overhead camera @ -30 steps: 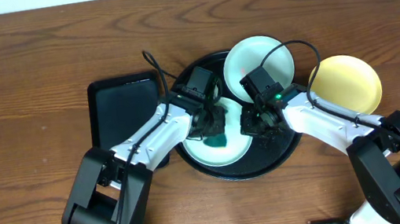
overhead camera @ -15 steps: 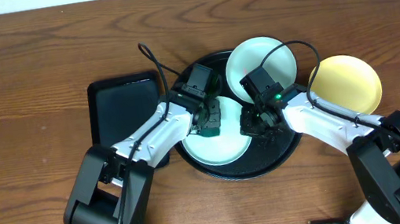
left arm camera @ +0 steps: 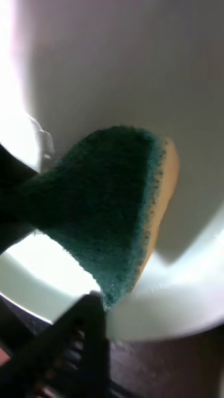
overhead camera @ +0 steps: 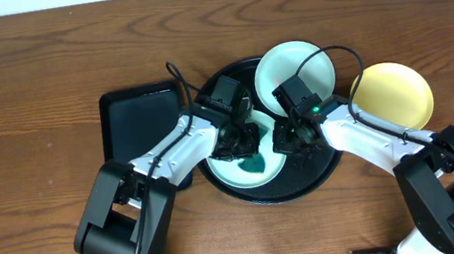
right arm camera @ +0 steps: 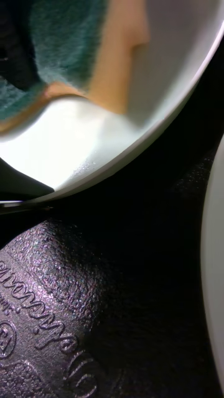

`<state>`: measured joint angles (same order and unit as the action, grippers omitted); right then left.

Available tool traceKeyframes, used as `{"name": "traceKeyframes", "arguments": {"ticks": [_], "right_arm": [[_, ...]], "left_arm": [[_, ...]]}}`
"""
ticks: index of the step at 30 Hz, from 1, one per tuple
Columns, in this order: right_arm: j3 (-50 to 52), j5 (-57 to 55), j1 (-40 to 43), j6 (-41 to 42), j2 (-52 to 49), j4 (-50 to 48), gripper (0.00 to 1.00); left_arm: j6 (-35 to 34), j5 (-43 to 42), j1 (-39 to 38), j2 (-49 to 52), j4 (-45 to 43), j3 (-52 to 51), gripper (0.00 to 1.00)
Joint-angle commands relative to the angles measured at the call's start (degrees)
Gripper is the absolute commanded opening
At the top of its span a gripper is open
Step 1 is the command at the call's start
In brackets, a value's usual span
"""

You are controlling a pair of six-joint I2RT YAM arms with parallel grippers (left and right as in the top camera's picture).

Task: Clean dirty plates on tray and stack at the side
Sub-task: 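Scrub the mint plate with the sponge while right gripper holds it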

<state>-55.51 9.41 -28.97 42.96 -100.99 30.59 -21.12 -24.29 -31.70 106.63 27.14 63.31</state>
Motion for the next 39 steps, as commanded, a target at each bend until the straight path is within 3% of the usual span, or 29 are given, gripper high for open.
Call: {"name": "traceKeyframes", "arguments": {"ticks": [1,6,9,16,23,28,35,39], "right_arm": [[-0.15,-1.60,0.37,-0.26,-1.31,0.39,0.01],[-0.15,-1.60,0.37,-0.37,-1.31,0.44,0.01],[-0.15,-1.60,0.37,-0.37,-1.31,0.44,0.01],[-0.15,-1.60,0.37,-0.39,-1.31,0.48,0.01],[-0.15,-1.42,0.39,-0.42,-1.31,0.44,0.01],[-0.15,-1.40,0.39,-0.42,-1.31,0.42,0.01],[-0.15,-1.42,0.37,-0.42,-1.31,0.42,0.01],[-0.15,-1.42,0.39,-0.42,-1.31,0.44,0.01]], "left_arm": [[0.48,5.11,-0.11,1.01,-3.13,-0.44,0.07],[-2.80,23.58,-0.07,1.01,-3.96,-0.44,0.07],[-5.77,27.87,-0.09,1.01,-1.92,-0.44,0.07],[-10.67,24.79,-0.09,0.85,4.37,0.87,0.07],[-3.93,3.39,-0.09,0.85,12.09,1.77,0.07],[-3.78,-4.07,-0.09,0.83,12.76,1.77,0.07],[-3.78,-3.85,-0.09,0.85,3.50,1.75,0.07],[-3.80,5.25,-0.09,0.85,0.02,1.75,0.07]]}}
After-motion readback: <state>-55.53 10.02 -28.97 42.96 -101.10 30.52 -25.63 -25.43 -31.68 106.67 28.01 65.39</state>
